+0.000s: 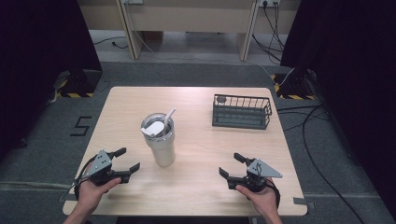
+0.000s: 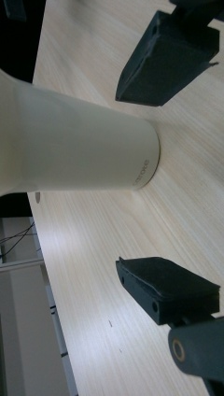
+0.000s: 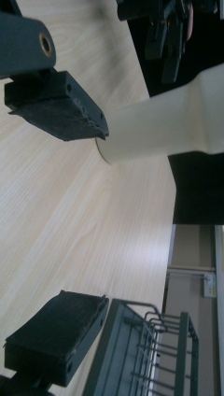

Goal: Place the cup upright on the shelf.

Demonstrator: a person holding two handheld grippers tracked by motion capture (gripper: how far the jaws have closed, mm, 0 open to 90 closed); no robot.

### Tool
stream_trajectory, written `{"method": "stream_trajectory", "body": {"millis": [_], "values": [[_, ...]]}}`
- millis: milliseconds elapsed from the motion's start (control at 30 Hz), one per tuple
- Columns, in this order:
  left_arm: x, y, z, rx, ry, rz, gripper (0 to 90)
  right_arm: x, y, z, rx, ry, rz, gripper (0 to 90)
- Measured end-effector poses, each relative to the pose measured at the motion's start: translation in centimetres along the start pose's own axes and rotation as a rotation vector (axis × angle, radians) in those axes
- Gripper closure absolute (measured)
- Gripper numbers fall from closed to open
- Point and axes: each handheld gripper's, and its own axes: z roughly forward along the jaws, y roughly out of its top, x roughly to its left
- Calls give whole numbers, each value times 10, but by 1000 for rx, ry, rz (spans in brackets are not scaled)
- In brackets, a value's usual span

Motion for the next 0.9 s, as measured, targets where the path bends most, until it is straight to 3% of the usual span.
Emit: {"method": "stream_trajectory", "body": {"millis": [300, 900], "values": [[3, -1, -3, -5, 17, -5, 154, 20, 13, 7, -14, 62, -37, 159], [4, -1, -4, -5, 19, -15, 153, 37, 34, 52, -17, 153, -88, 156]]}}
